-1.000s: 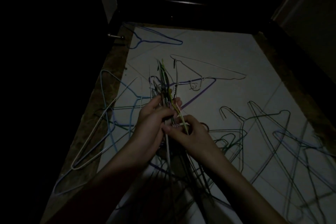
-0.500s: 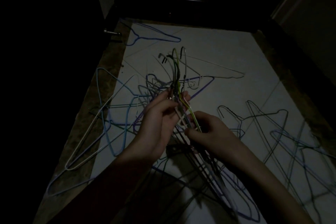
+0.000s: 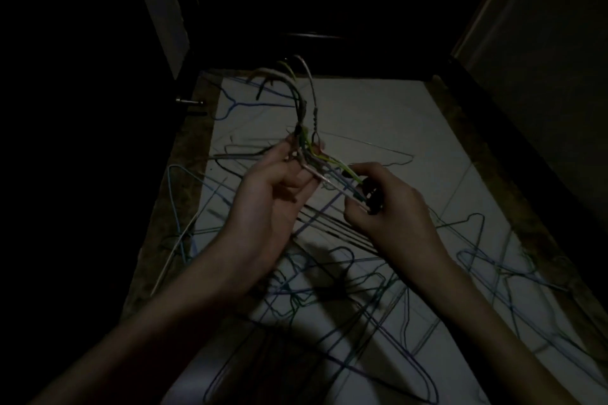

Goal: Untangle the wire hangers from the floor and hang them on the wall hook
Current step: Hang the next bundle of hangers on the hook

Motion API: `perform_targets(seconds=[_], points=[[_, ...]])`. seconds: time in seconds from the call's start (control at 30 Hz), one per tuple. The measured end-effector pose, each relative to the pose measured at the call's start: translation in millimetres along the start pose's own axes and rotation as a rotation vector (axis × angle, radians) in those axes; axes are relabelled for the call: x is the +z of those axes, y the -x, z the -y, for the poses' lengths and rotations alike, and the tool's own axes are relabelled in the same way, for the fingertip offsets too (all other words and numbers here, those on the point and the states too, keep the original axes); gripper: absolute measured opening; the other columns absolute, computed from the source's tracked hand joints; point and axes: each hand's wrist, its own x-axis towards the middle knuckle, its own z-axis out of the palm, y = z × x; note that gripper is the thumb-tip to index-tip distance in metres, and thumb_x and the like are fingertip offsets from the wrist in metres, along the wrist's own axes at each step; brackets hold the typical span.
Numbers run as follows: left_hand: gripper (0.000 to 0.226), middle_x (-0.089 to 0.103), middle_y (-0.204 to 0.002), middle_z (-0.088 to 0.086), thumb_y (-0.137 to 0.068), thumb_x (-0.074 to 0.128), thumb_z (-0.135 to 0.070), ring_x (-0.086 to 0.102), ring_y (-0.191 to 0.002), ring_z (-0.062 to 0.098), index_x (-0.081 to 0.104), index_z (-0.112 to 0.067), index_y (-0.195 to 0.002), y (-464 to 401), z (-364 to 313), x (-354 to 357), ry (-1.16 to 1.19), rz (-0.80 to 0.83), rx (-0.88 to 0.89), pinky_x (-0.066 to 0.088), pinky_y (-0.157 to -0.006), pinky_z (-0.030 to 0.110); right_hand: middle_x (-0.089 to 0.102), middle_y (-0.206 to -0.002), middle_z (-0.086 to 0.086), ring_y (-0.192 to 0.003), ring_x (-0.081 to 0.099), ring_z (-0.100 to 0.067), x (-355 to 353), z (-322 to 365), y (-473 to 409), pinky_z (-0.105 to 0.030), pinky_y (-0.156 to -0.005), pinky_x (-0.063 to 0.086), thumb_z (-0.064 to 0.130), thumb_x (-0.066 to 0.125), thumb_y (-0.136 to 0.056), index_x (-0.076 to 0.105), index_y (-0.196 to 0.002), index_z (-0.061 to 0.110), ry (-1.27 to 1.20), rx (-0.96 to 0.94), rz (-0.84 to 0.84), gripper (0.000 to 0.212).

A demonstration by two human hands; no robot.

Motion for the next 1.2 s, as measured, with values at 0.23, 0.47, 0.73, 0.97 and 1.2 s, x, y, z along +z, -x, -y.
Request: perform_targets(seconds=[0.23, 0.47, 0.73, 0.97, 1.2], points=[[0.07, 0.061, -0.123, 0.02, -0.063, 0.037, 0.001, 0.059, -0.116, 0.027, 0.045, -0.003, -0.133, 28, -110, 88, 0.061, -0.045, -0.079, 0.04, -0.105, 0.039, 0.048, -0.072, 0.017, -0.064, 0.047, -0.003, -91, 97, -26, -0.023, -0.057, 0.035, 0.015, 0.062, -0.081, 0.059, -0.111, 0.025, -0.083, -0.023, 0.03, 0.032], [0.067, 0.062, -0.118, 0.025, -0.064, 0.035, 0.003, 0.06, -0.111, 0.036, 0.051, -0.008, -0.128, 74, -247, 214, 0.223, -0.059, -0.062, 0.049, -0.095, 0.045, 0.054, -0.072, 0.017, -0.066, 0.051, -0.007, -238, 228, -55, -0.025, -0.06, 0.041, 0.012, 0.063, -0.08, 0.062, -0.103, 0.027, -0.15, -0.081, 0.052, 0.028], [0.068, 0.067, -0.105, 0.024, -0.045, 0.05, 0.004, 0.064, -0.103, 0.035, 0.07, -0.006, -0.109, 134, -428, 392, 0.243, -0.07, 0.012, 0.045, -0.094, 0.054, 0.067, -0.09, 0.007, -0.084, 0.062, -0.004, -441, 401, -97, -0.019, -0.072, 0.047, 0.009, 0.065, -0.08, 0.058, -0.094, 0.037, -0.247, -0.173, 0.108, 0.033], [0.084, 0.063, -0.108, 0.032, -0.023, 0.073, 0.011, 0.068, -0.091, 0.038, 0.068, 0.003, -0.107, 208, -556, 513, 0.312, 0.063, 0.14, 0.051, -0.08, 0.047, 0.066, -0.092, 0.012, -0.09, 0.06, 0.003, -584, 542, -108, -0.014, -0.078, 0.046, 0.01, 0.066, -0.081, 0.055, -0.094, 0.043, -0.207, -0.357, 0.17, 0.037], [0.077, 0.056, -0.118, 0.036, -0.042, 0.061, 0.013, 0.059, -0.106, 0.045, 0.058, 0.011, -0.118, 297, -609, 564, 0.357, 0.091, 0.35, 0.051, -0.085, 0.052, 0.068, -0.096, 0.009, -0.092, 0.062, 0.0, -643, 623, -106, -0.015, -0.086, 0.046, 0.009, 0.068, -0.08, 0.057, -0.094, 0.042, -0.238, -0.592, 0.264, 0.038]])
